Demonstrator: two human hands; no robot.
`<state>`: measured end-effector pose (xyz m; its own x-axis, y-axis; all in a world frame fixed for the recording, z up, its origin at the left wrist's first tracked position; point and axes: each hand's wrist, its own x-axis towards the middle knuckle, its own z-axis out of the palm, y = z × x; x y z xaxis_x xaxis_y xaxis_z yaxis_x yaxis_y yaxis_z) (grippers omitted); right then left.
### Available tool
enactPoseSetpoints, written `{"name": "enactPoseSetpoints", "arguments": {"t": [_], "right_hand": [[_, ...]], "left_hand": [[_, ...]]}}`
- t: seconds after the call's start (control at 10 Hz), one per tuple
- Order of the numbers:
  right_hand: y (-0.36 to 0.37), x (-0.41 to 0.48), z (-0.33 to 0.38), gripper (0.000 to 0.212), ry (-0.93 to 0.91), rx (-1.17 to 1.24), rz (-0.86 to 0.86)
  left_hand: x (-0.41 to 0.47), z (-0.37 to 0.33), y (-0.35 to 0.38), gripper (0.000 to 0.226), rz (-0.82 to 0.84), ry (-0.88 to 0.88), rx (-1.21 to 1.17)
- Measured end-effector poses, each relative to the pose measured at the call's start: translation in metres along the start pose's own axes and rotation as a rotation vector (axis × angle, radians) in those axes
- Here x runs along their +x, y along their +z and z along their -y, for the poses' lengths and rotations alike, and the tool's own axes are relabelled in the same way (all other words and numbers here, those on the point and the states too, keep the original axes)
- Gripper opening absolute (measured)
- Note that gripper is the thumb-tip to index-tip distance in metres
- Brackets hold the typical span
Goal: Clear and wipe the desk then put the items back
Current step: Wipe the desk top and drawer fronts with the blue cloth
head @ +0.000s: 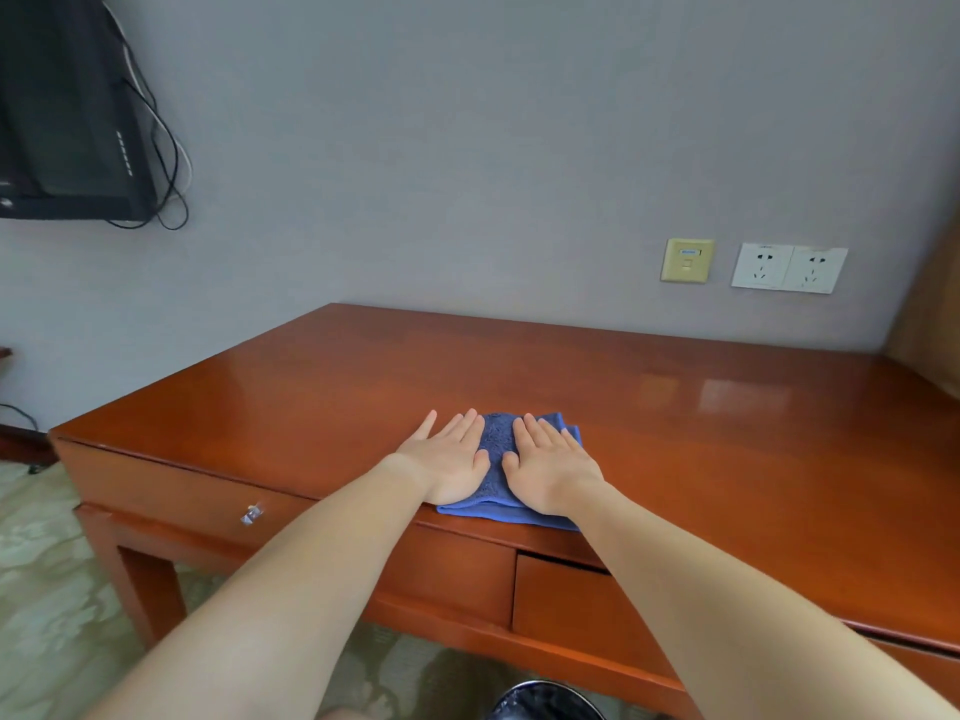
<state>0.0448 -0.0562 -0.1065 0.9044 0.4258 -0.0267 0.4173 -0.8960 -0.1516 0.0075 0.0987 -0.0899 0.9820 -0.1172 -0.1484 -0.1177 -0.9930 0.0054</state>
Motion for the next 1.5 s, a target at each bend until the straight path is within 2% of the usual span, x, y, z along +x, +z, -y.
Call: {"name": "enactPoseSetpoints", "arguments": {"t": [0.5, 1.1, 1.3, 1.5], "right_hand": [[-0.013, 0.139, -0.037, 0.06, 0.034, -0.006, -0.008], [-0.03, 0.348, -0.107, 0.061, 0.073, -0.035, -0.013], [-0.034, 0.399, -0.117, 0.061, 0.072, -0.047, -0.035], [-0.035, 0.413, -0.119, 0.06, 0.072, -0.045, -0.036]], "left_hand": [[0.145, 0.042, -0.022, 0.058, -0.028, 0.037, -0.012], [0.357, 0.09, -0.058, 0.057, -0.033, 0.041, 0.018], [0.404, 0.105, -0.064, 0.056, -0.046, 0.023, 0.032], [0.417, 0.11, -0.065, 0.056, -0.053, 0.014, 0.032]]}}
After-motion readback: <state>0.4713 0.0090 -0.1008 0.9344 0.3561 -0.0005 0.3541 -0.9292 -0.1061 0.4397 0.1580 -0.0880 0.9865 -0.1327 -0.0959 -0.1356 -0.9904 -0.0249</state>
